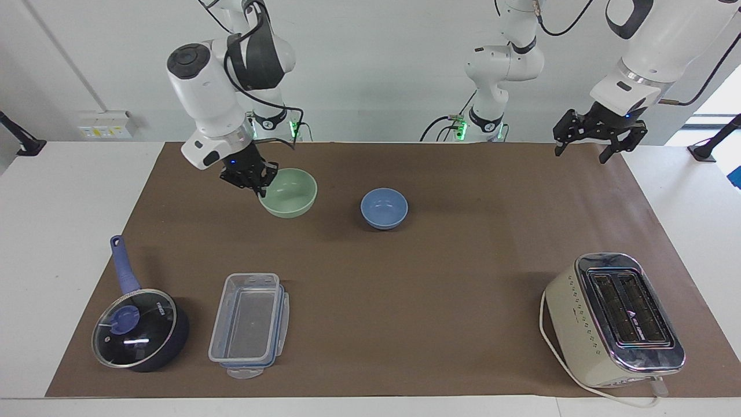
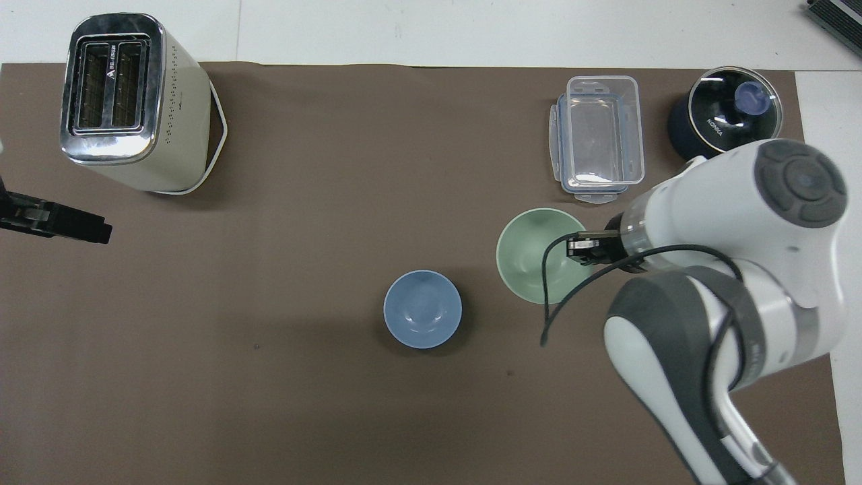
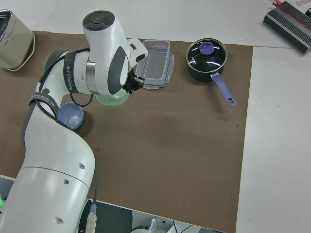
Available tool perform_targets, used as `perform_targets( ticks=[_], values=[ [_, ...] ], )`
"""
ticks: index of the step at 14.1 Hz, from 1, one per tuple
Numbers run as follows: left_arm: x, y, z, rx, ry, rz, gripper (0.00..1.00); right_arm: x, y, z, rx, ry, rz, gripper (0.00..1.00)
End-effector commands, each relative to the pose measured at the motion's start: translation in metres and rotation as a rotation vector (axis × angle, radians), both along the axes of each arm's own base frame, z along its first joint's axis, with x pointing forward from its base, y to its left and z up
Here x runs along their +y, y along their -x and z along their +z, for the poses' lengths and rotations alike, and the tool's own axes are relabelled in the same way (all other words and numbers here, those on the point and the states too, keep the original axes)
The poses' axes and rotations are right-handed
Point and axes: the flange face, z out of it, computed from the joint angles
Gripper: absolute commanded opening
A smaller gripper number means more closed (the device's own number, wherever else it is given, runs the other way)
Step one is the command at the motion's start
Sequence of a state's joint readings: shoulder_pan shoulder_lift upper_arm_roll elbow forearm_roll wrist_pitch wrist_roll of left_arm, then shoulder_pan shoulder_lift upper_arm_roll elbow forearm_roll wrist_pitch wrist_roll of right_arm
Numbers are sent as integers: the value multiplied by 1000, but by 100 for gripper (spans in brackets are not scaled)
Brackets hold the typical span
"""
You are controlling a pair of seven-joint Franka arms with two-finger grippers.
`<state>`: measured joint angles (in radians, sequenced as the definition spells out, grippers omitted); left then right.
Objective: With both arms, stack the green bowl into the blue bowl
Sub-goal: 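Lower the green bowl into the blue bowl with the right gripper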
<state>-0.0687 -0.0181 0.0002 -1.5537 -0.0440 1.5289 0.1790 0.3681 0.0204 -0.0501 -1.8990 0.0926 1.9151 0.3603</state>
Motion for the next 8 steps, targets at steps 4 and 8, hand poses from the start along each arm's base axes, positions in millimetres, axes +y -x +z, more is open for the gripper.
perform_targets(
  ticks=[4,8],
  values=[
    [5,5,5,4,-22,-1,100,70,5,-20,24,-75,-97,0],
    [4,4,5,1,-20,-2,100,105,14,-52,27,-68,-106,0]
  ],
)
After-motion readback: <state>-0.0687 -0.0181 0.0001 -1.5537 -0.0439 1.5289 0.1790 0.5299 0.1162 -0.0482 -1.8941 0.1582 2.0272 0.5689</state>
